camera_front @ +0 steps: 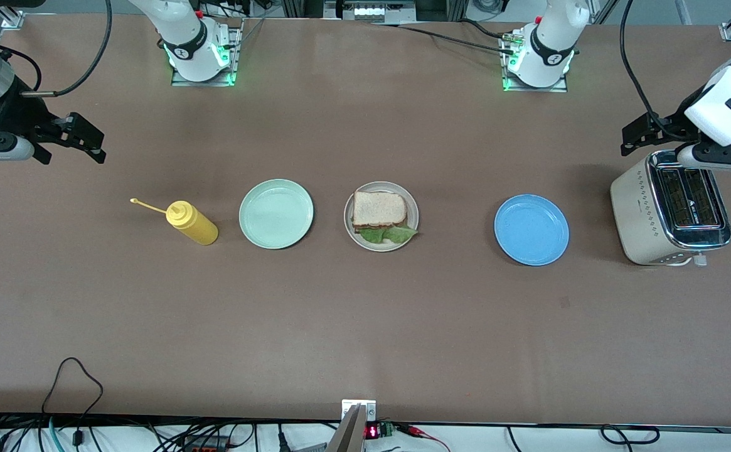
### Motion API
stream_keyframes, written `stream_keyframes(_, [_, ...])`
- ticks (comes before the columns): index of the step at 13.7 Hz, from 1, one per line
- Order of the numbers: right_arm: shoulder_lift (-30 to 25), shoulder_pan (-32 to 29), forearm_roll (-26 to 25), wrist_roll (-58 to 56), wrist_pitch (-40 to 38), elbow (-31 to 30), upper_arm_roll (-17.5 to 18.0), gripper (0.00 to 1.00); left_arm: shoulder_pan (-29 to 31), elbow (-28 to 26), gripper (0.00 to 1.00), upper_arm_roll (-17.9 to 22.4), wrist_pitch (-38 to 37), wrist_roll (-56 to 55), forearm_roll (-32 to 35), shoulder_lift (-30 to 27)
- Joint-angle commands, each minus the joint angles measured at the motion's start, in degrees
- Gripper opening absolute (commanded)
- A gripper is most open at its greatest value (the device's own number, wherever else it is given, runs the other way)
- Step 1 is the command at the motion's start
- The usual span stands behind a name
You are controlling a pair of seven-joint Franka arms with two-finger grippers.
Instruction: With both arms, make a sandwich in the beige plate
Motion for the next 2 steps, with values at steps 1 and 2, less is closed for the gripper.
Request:
stream_keyframes(1, [0.04,-0.89,1.04,-1.14,-0.78,1.29,0.29,1.0,-0.28,-0.57,1.0,0.18,0.13,0.97,-0.52,-0.88])
stream_keyframes(2, [-0.05,-0.89,1.04,-1.13,-1.04,1.29,0.29,1.0,-0.28,-0.57,1.0,0.18,0.13,0.97,-0.52,-0.88])
